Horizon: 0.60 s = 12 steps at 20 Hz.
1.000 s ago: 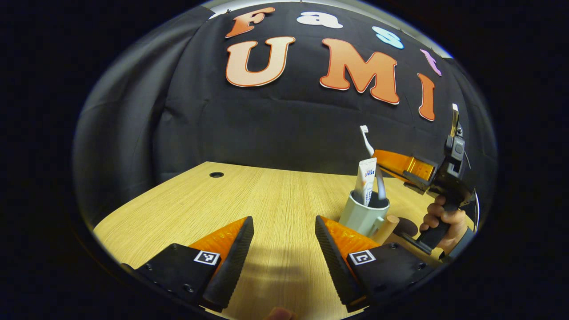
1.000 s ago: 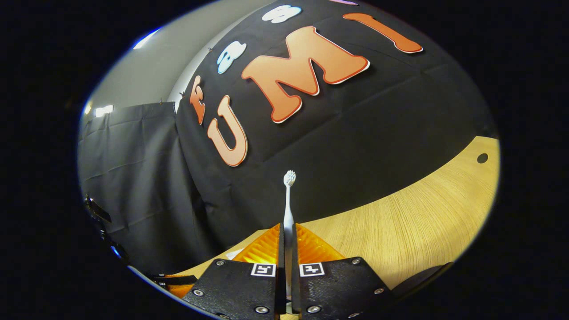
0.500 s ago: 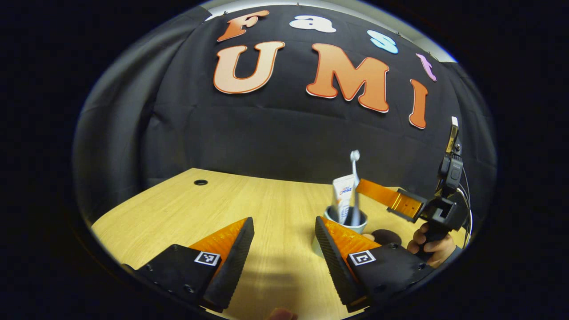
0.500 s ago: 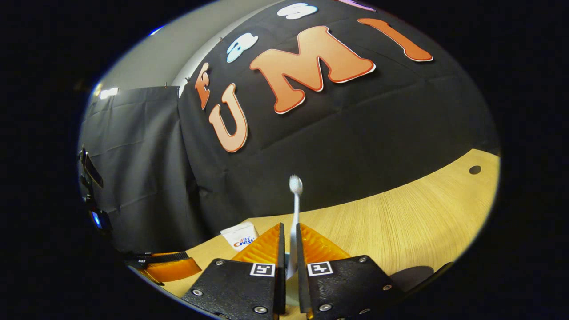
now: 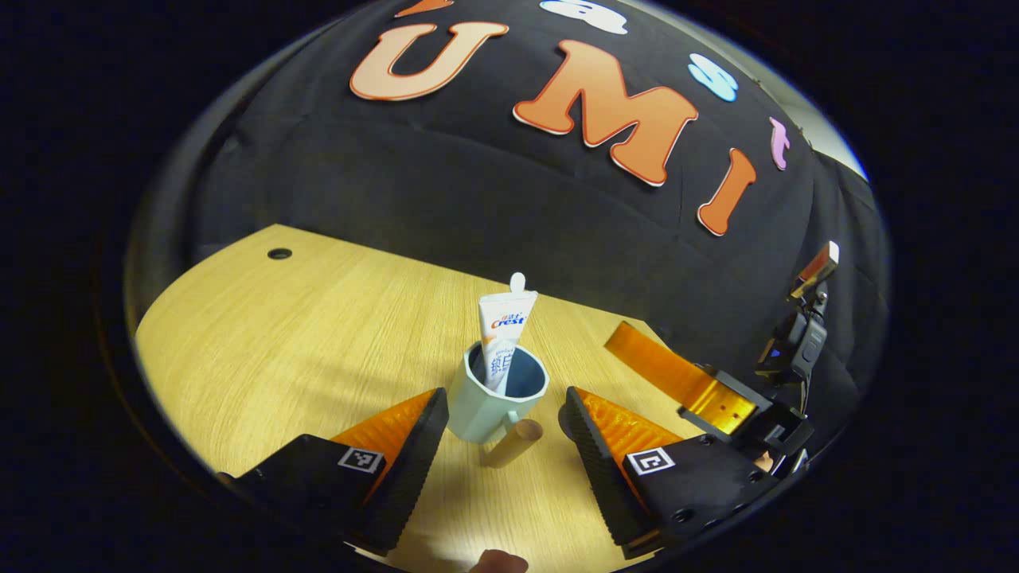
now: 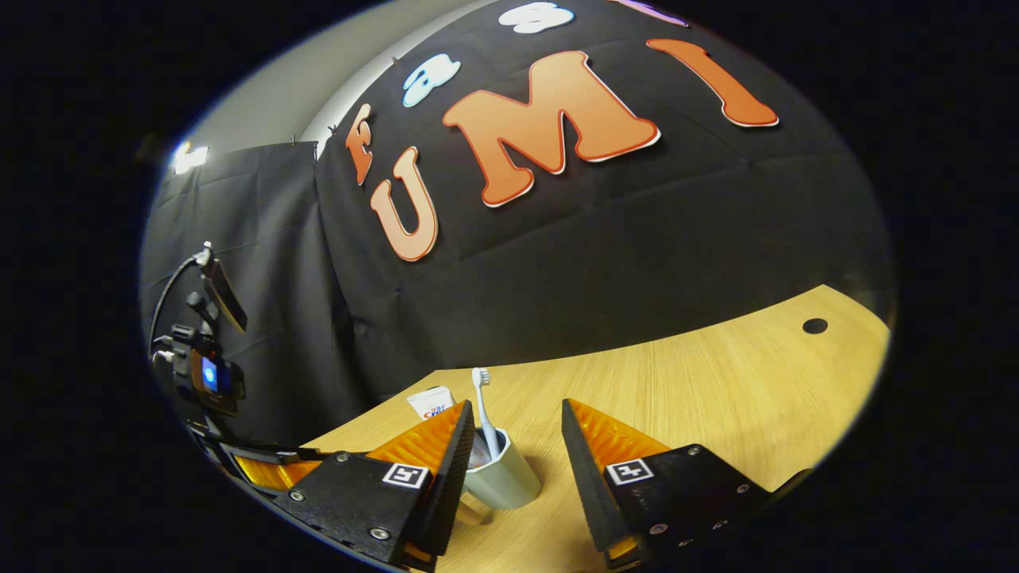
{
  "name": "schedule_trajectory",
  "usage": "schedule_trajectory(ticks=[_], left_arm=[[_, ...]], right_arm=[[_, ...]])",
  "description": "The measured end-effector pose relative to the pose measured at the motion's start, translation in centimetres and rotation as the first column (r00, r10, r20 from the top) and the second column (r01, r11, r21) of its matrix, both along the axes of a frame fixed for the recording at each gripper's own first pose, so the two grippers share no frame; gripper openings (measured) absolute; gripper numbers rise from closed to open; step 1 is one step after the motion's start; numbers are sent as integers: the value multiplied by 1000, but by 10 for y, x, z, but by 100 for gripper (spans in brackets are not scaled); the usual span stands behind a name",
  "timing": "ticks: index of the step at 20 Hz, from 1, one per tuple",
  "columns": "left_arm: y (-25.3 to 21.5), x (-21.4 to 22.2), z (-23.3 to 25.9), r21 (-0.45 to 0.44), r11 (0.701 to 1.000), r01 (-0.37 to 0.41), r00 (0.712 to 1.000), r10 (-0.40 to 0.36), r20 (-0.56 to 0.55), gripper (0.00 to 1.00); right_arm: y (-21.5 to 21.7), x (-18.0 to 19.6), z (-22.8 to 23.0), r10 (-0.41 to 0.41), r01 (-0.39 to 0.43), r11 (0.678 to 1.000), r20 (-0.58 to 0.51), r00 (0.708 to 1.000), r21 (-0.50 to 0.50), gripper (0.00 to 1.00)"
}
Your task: Put the toothbrush and toothpaste on the desktop into the cup, then pick up the cup and place it on the coaster on the desktop.
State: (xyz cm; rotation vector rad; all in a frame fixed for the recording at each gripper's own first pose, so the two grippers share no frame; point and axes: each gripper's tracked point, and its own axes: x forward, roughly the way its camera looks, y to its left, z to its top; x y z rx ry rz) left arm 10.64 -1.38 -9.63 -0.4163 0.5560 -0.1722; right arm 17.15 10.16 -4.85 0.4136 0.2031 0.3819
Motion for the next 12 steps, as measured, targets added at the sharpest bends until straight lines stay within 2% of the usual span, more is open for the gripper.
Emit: schedule_trajectory(ticks=[1,2,5,8,11,12], left_arm=[[-4,3,-1,-9,1000,5,999,-6,-35,96],[-6,6,-3,-19,1000,19,997,-21,-69,96],[-19,8,-21,-41,997,66,977,-73,-200,96],[-24,8,-32,-15,995,103,930,-102,-354,96],[-23,8,-46,12,992,127,871,-106,-480,96],[-23,8,-50,23,990,136,850,-105,-516,100]], right_arm=[[-10,-5,1,-10,10,1000,5,1000,-24,70],[-17,-12,1,-14,14,998,4,1000,-55,74],[-46,-27,5,-35,35,993,1,999,-113,77],[-72,-42,2,-49,46,995,-32,998,-86,77],[-99,-52,1,-87,84,991,-22,996,-105,77],[-107,-56,0,-95,93,989,-17,995,-115,77]])
